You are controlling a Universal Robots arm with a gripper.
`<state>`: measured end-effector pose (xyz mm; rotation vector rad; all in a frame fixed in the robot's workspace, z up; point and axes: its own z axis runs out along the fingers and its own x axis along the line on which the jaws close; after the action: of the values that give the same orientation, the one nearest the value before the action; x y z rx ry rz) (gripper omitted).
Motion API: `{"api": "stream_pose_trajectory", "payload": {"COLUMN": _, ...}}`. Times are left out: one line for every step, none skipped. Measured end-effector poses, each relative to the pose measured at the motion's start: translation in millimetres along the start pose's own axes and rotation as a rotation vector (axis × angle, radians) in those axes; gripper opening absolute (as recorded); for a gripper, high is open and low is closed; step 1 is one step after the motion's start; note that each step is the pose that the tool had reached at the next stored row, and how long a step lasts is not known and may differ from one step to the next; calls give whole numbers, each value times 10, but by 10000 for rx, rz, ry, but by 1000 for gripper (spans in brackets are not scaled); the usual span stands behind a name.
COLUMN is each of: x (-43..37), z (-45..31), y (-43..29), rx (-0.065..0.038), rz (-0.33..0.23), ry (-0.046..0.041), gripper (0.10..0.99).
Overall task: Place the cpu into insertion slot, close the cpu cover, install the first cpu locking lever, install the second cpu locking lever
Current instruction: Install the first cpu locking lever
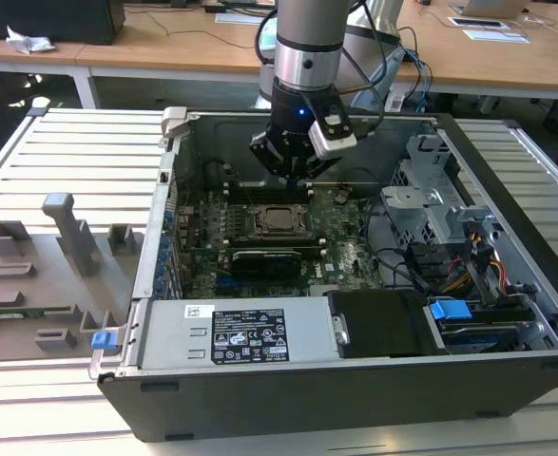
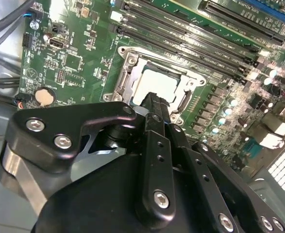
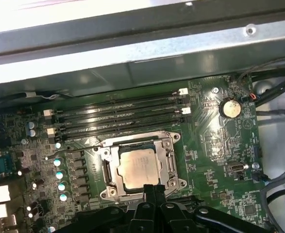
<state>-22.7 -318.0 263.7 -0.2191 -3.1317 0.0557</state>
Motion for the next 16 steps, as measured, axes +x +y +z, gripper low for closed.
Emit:
{"api": "stream_pose_trajectory", "payload": {"x": 0, "z": 0, "y": 0, "rx": -1, "rz": -133, "ry": -5, "gripper": 106}}
{"api": "stream_pose_trajectory", "payload": {"x": 0, "z": 0, "y": 0, "rx": -1, "rz": -233, "ry": -9, "gripper": 106}}
{"api": "stream_pose_trajectory", "payload": {"x": 0, "z": 0, "y": 0, "rx": -1, "rz": -313, "ry": -11, "gripper": 106}}
{"api": "stream_pose_trajectory", "payload": {"x": 0, "z": 0, "y": 0, "rx": -1, "rz": -473, "ry": -17, "gripper": 106}}
{"api": "stream_pose_trajectory", "payload": {"x": 0, "z": 0, "y": 0, "rx": 0, "rz": -561, "ry": -20, "gripper": 106}}
{"api": "stream_pose_trajectory", "payload": {"x": 0, "z": 0, "y": 0, "rx": -1, "rz": -651, "ry": -23, "gripper": 106}}
{"api": "stream_pose_trajectory", "payload": {"x": 0, "z": 0, "y": 0, "rx": -1, "rz": -854, "ry": -30, "gripper": 106}}
{"api": "stream_pose_trajectory", "payload": {"x": 0, "z": 0, "y": 0, "rx": -1, "rz": -1022, "ry": -37, "gripper": 106}}
{"api": "stream_pose_trajectory", "payload": {"x": 0, "z": 0, "y": 0, "rx": -1, "rz": -1210, "ry": -43, "gripper": 106}}
{"api": "stream_pose_trajectory", "payload": {"x": 0, "z": 0, "y": 0, "rx": -2, "rz": -1342, "ry": -48, "gripper": 106}}
{"api": "stream_pose_trajectory", "payload": {"x": 0, "z": 0, "y": 0, "rx": -2, "rz": -1435, "ry": -51, "gripper": 106}}
{"api": "stream_pose_trajectory", "payload": {"x": 0, "z": 0, "y": 0, "rx": -2, "rz": -1608, "ry": -57, "gripper": 106}}
{"api": "stream_pose_trajectory", "payload": {"x": 0, "z": 0, "y": 0, "rx": -2, "rz": -1762, "ry": -63, "gripper": 106}}
{"api": "stream_pose_trajectory", "payload": {"x": 0, "z": 0, "y": 0, "rx": -2, "rz": -1939, "ry": -70, "gripper": 106}}
{"api": "stream_pose_trajectory", "payload": {"x": 0, "z": 0, "y": 0, "rx": -2, "rz": -2035, "ry": -72, "gripper": 106}}
{"api": "stream_pose_trajectory", "payload": {"x": 0, "z": 0, "y": 0, "rx": -2, "rz": -2062, "ry": -74, "gripper": 106}}
